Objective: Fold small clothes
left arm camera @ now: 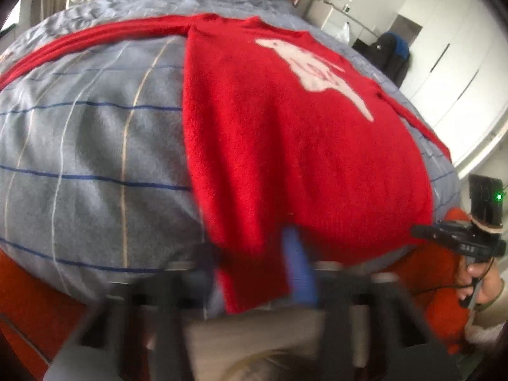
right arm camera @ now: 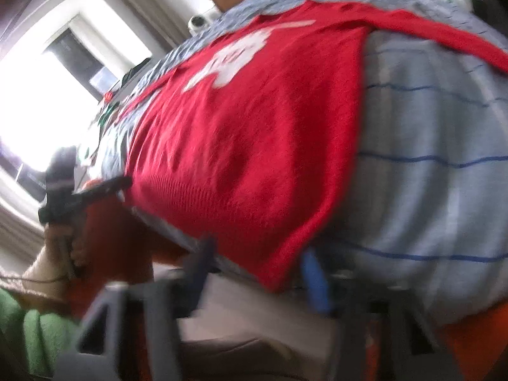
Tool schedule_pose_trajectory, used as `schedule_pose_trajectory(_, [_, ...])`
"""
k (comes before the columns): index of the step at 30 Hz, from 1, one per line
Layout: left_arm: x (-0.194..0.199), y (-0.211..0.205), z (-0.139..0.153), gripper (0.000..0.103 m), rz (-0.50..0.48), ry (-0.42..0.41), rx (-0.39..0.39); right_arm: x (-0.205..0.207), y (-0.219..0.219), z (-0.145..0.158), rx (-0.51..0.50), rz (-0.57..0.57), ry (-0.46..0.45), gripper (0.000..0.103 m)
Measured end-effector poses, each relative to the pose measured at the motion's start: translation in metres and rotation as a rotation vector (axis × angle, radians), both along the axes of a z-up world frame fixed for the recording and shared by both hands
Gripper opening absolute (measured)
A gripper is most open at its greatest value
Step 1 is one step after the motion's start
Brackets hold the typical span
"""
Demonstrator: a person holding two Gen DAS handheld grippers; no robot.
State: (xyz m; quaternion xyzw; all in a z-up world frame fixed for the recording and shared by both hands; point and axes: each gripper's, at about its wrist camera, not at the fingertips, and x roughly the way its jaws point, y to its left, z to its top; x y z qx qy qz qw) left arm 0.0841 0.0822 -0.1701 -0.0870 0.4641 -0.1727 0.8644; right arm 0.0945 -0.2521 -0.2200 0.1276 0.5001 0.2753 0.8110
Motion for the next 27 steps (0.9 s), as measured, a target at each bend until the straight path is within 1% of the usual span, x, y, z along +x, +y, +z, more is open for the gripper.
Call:
schedule_pose_trajectory(1, [0.0, 0.002, -0.002, 0.007, -0.007, 0.018, -0.021, -0.003, 0.002, -0.003, -0.021, -0.007, 0.003, 0.004])
schedule_pose_trajectory(2, [-0.002, 0.004, -0.003, 0.006, -0.003, 0.017, -0.022, -0.004, 0.001, -0.004, -0.021, -0.015, 0.012, 0.004])
schedule_pose_trajectory(4, [-0.006, 0.001, -0.005, 0.006, -0.002, 0.011, 0.001, -0.008, -0.006, -0.006, -0.032, -0.051, 0.034, 0.004])
schedule_pose_trajectory(6, [-0.008, 0.0, -0.008, 0.005, 0.009, 0.008, 0.008, -0.01, -0.012, -0.01, -0.021, -0.076, 0.046, 0.004])
schedule_pose_trajectory(7, [-0.007, 0.0, -0.009, 0.006, 0.013, 0.009, 0.011, -0.011, -0.013, -0.011, -0.021, -0.083, 0.044, 0.004])
schedule_pose_trajectory(9, [-0.007, -0.001, -0.008, 0.012, 0.019, 0.013, 0.019, -0.013, -0.013, -0.01, -0.048, -0.083, 0.022, 0.004])
schedule_pose_trajectory(10, [-0.008, -0.002, -0.005, 0.016, 0.02, 0.016, 0.027, -0.015, -0.011, -0.008, -0.063, -0.078, 0.007, 0.005])
schedule_pose_trajectory(11, [-0.012, -0.002, -0.002, 0.031, 0.023, 0.017, 0.039, -0.018, -0.01, -0.004, -0.069, -0.072, -0.007, 0.01])
schedule_pose_trajectory(12, [-0.018, -0.002, 0.003, 0.042, 0.027, 0.011, 0.05, -0.02, -0.011, -0.002, -0.079, -0.074, -0.013, 0.02])
schedule_pose_trajectory(13, [-0.025, -0.001, 0.01, 0.063, 0.038, -0.012, 0.06, -0.022, -0.014, 0.001, -0.097, -0.084, -0.014, 0.028])
schedule_pose_trajectory(14, [-0.029, -0.001, 0.017, 0.073, 0.05, -0.039, 0.06, -0.024, -0.018, 0.004, -0.105, -0.094, -0.019, 0.045])
schedule_pose_trajectory(15, [-0.036, -0.001, 0.027, 0.074, 0.065, -0.07, 0.052, -0.028, -0.024, 0.009, -0.106, -0.11, -0.037, 0.055])
schedule_pose_trajectory(17, [-0.042, -0.001, 0.045, 0.077, 0.066, -0.1, 0.008, -0.033, -0.038, 0.023, -0.114, -0.164, -0.09, 0.057])
schedule_pose_trajectory(18, [-0.043, -0.002, 0.059, 0.078, 0.061, -0.125, -0.025, -0.034, -0.044, 0.029, -0.123, -0.192, -0.114, 0.057])
schedule_pose_trajectory(19, [-0.044, -0.003, 0.073, 0.082, 0.056, -0.157, -0.045, -0.035, -0.052, 0.038, -0.127, -0.23, -0.151, 0.057])
schedule_pose_trajectory(20, [-0.044, -0.005, 0.088, 0.089, 0.05, -0.194, -0.056, -0.033, -0.058, 0.044, -0.123, -0.258, -0.18, 0.059])
schedule_pose_trajectory(21, [-0.044, -0.008, 0.105, 0.092, 0.046, -0.235, -0.057, -0.03, -0.066, 0.053, -0.114, -0.298, -0.224, 0.063])
schedule_pose_trajectory(22, [-0.043, -0.009, 0.116, 0.098, 0.047, -0.265, -0.052, -0.026, -0.072, 0.059, -0.108, -0.328, -0.253, 0.065])
schedule_pose_trajectory(23, [-0.041, -0.009, 0.128, 0.099, 0.055, -0.295, -0.048, -0.022, -0.076, 0.065, -0.103, -0.35, -0.278, 0.065])
schedule_pose_trajectory(24, [-0.04, -0.008, 0.138, 0.1, 0.067, -0.325, -0.046, -0.016, -0.081, 0.072, -0.097, -0.378, -0.324, 0.065])
schedule_pose_trajectory(25, [-0.035, -0.005, 0.147, 0.103, 0.083, -0.359, -0.042, -0.013, -0.082, 0.076, -0.103, -0.395, -0.353, 0.066])
schedule_pose_trajectory(27, [-0.02, 0.002, 0.151, 0.103, 0.135, -0.408, -0.005, -0.004, -0.086, 0.081, -0.155, -0.447, -0.431, 0.068])
